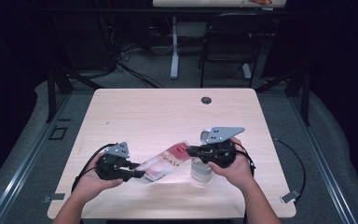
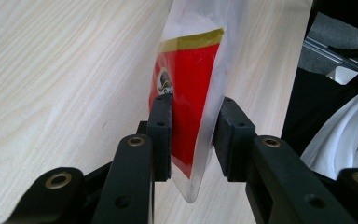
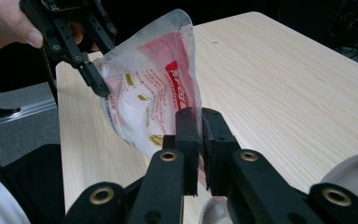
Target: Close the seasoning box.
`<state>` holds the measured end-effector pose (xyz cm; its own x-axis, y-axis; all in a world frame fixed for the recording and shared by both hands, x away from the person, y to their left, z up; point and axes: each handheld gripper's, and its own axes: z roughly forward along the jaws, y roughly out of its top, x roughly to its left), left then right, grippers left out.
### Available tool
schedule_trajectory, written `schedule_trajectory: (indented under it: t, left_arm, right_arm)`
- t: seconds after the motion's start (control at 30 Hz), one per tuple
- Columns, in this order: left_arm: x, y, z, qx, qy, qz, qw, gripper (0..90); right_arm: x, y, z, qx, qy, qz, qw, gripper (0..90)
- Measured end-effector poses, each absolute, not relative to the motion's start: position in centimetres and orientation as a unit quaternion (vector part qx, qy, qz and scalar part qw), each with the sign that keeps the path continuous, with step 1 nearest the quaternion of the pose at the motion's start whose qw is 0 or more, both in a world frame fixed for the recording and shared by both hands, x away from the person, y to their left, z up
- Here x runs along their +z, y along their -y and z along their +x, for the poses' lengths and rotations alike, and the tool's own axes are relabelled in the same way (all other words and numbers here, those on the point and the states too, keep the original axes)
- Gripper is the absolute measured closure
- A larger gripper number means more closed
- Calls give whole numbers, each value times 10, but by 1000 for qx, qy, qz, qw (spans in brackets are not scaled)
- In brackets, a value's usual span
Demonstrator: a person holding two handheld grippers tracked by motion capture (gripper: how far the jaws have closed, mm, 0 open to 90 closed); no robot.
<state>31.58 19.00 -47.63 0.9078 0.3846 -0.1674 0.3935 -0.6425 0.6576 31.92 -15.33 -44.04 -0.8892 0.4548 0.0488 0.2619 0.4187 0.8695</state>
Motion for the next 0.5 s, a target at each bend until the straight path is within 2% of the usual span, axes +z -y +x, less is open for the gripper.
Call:
schedule_trajectory:
  t: [0.5]
  left_arm:
    - [-465, -193, 317, -4, -214, 907, 362, 708]
  right_arm:
    - [-441, 155, 321, 501, -831, 223, 89, 886]
